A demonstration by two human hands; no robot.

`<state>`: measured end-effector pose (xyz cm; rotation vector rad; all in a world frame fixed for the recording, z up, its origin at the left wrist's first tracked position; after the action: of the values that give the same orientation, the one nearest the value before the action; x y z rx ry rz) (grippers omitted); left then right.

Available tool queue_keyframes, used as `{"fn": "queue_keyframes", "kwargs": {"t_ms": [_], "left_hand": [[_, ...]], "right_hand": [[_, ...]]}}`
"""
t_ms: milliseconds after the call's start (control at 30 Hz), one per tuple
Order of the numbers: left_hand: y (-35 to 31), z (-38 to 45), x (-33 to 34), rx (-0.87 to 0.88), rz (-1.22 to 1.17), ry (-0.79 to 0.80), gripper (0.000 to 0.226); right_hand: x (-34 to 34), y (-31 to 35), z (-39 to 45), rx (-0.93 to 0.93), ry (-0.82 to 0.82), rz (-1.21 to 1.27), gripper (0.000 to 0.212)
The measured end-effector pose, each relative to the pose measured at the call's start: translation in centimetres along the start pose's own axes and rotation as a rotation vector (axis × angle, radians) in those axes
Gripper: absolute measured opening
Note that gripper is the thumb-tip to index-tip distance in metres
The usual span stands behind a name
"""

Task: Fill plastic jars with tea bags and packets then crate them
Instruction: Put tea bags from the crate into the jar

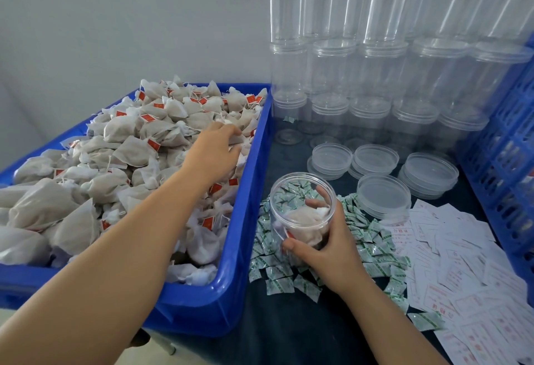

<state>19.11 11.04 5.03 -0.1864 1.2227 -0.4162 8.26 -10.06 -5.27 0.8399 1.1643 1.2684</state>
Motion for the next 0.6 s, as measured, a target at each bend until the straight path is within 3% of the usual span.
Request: {"fn": "queue_keyframes", "kwargs": {"t_ms": [100,333,600], "left_hand": [[1.0,0.4,1.7,-0.101,0.099,0.074,0.045],[2.2,2.4,3.1,-0.268,0.38,0.315,0.05],[1.3,5.1,3.7,-0.349,0.31,0.374,0.048]], "right_hand": [[0.0,0.2,0.0,-0.004,0.002,0.005,0.086],[0.0,0.2,0.0,0.003,0.013,0.019,0.085],[-0.1,0.1,0.2,0.015,0.02,0.005,0.089]]}}
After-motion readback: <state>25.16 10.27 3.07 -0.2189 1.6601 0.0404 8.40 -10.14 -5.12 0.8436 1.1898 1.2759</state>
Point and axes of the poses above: each hand's wrist, its own z-axis towards the middle knuckle, its own x-axis out of the palm, y = z × x, the point moved 2 cm from there along z, towards the middle knuckle, and after that the axes turned 3 degrees about y, right-handed, at the moved point
